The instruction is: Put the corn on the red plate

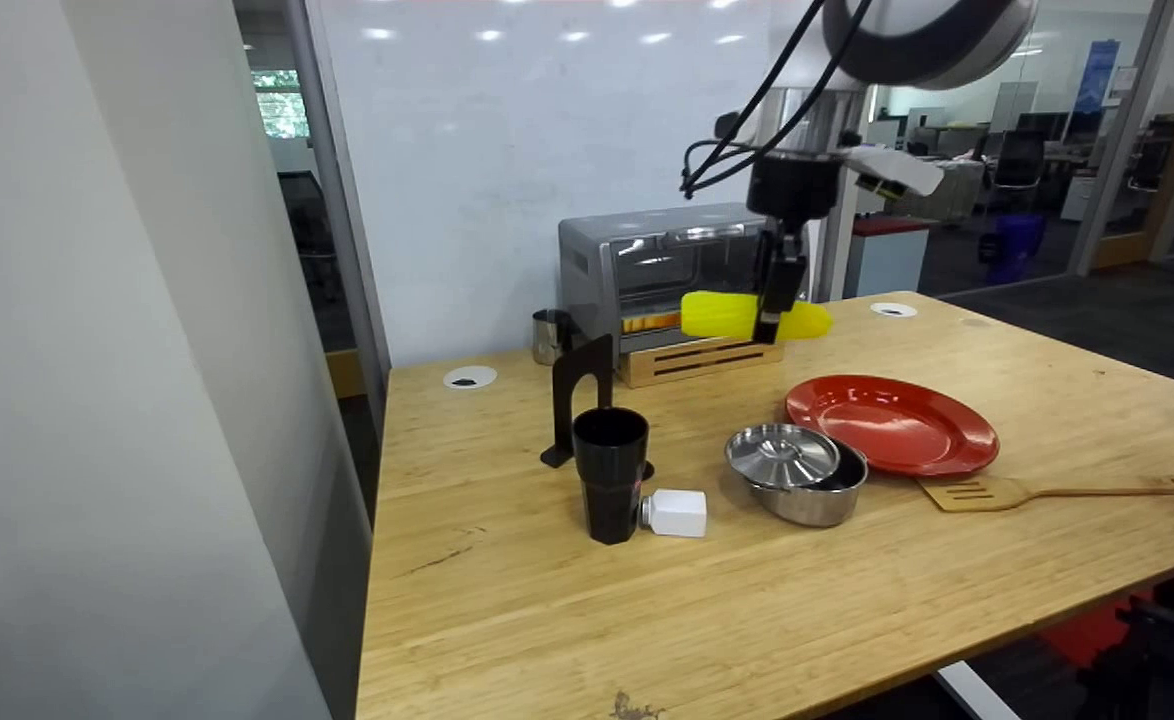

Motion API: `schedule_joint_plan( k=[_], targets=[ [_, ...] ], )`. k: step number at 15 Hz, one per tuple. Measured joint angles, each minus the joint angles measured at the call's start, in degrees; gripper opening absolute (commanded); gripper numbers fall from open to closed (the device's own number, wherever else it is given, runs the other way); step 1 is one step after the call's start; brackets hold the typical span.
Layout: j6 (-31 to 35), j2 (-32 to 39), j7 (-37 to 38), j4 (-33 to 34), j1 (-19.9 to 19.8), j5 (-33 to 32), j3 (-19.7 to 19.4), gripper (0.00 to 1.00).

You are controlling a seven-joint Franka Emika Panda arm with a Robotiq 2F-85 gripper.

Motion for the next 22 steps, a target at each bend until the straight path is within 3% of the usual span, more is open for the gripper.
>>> schedule_joint_plan(
  k=[7,11,17,22],
  targets=[
    [-0.74,-10.52,5.83,-10.02,-4.88,0.31,-13.08,0.15],
    [5.54,-10.74,9.58,-14.77,-6.97,0.34,-17.44,0.15],
    [20.34,-2.82,11.29,-18.67,-6.75,3.28,-18.78,0.15],
    [25.28,6.65,9.02,-17.25,-6.37,11.41,-16.42,0.15]
  ],
)
